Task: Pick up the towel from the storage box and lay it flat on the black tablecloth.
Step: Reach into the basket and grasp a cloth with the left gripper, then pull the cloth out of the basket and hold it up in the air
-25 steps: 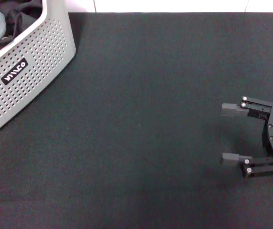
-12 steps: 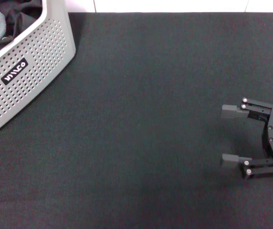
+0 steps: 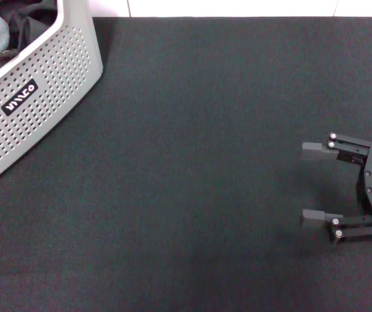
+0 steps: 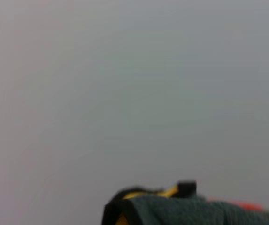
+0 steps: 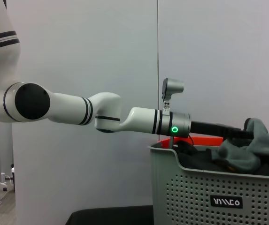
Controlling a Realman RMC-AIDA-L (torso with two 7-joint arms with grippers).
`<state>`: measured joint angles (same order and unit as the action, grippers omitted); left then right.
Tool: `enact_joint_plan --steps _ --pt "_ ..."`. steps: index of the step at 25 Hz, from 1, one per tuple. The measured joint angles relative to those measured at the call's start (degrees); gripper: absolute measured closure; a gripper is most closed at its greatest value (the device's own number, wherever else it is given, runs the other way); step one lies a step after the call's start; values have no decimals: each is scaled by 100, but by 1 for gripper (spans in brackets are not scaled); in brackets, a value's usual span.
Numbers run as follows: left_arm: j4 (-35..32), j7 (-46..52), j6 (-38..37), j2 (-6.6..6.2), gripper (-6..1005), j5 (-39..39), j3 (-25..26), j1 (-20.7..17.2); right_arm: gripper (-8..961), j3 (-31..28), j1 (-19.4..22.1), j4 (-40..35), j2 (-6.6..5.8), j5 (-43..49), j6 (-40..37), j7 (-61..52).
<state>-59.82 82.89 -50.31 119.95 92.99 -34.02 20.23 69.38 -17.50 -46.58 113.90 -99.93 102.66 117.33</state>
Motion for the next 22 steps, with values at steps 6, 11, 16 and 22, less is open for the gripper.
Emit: enact_joint_plan --steps 6,11,16,22 --pt "96 -24 -661 -9 747 -897 -85 -139 97 -3 17 13 0 0 8 0" --pt "93 133 -1422 -14 839 -1589 -122 -257 98 -4 18 77 0 -16 14 0" --pt "19 423 -2374 -26 921 -1906 -122 -276 98 -4 19 79 0 -20 16 2" --pt "13 626 -3687 -60 980 -2586 -121 -265 97 -35 18 79 18 -135 17 46"
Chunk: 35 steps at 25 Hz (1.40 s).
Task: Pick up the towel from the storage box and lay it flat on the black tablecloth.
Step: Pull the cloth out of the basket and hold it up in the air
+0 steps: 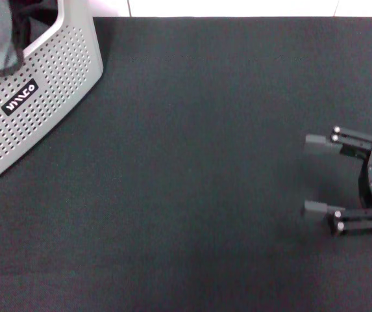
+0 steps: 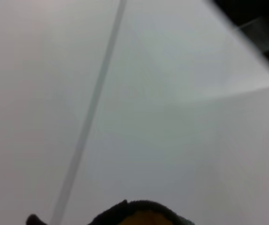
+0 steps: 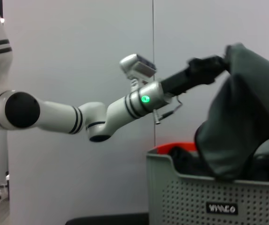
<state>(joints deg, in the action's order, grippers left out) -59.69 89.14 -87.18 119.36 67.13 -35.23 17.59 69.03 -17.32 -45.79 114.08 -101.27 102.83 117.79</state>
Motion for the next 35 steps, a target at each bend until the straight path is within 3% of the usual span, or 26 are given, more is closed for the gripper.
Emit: enact_joint_plan --steps 2,7,13,17,24,35 --pt "-84 341 -947 -35 989 -411 -4 62 97 -5 0 -3 17 -137 2 34" --pt "-358 698 -1517 8 982 -616 -165 91 97 -5 9 -105 0 -929 46 -3" --pt "-114 517 -1609 57 974 -1263 -1418 -11 97 148 -41 -119 38 -1862 47 -208" --pt "317 -159 -1583 73 969 -1468 -2049 -13 97 447 -38 -270 45 -2248 53 -224" --pt "1042 -729 -1577 65 960 -1512 -2150 356 98 635 -73 -269 48 -2585 57 -251" --pt "2051 -1614 -1571 99 945 -1853 -2393 911 97 1041 -489 229 125 -2816 -10 40"
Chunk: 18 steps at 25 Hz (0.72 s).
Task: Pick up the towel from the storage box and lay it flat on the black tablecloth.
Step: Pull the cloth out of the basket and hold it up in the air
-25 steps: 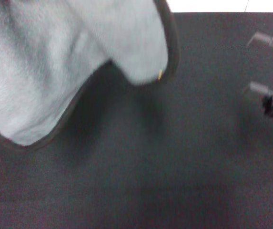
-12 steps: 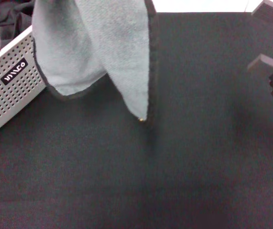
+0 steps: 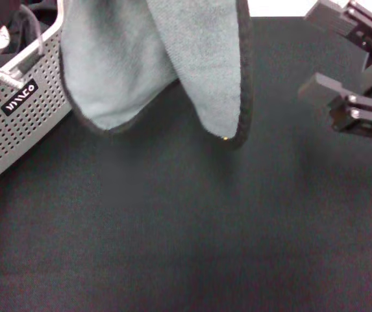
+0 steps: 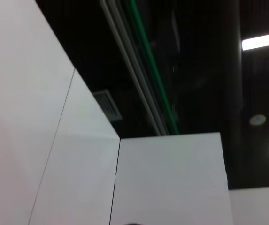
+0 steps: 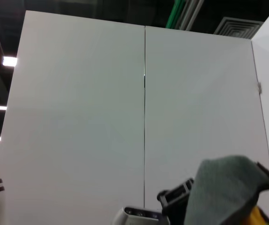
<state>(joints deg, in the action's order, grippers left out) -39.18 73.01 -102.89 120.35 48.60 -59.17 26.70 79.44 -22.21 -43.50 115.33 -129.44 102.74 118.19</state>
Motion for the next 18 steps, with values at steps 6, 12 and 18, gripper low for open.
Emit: enact_joint_plan --steps 6,12,18 --pt "161 -840 58 9 937 -1061 -903 -31 98 249 -173 266 22 -77 -33 141" --pt "295 -1051 166 12 929 -1199 -1042 9 97 431 -203 368 32 -213 -77 184" --pt "325 -1238 171 32 922 -1470 -1331 20 103 830 -229 504 38 -461 -283 358"
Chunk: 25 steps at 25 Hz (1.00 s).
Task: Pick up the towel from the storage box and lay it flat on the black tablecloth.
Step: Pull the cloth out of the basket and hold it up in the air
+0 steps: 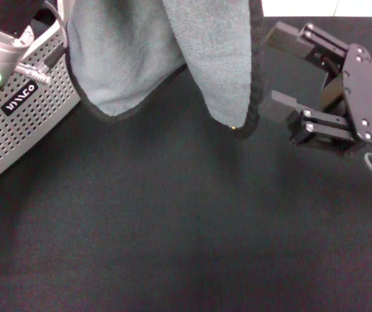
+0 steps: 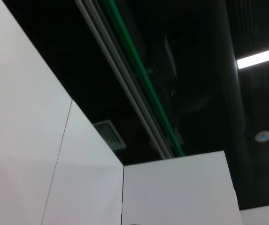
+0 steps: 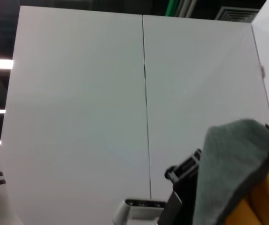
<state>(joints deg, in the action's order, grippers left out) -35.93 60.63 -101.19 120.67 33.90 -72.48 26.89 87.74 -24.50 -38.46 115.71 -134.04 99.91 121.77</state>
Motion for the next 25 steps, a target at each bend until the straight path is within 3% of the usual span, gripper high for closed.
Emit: enact_joint_plan --steps 6,25 --pt "7 -239 7 -11 914 -534 -415 -50 262 72 -55 244 6 -64 -167 26" --pt "274 -543 58 1 888 -785 -462 163 273 528 -306 455 48 -71 -518 152"
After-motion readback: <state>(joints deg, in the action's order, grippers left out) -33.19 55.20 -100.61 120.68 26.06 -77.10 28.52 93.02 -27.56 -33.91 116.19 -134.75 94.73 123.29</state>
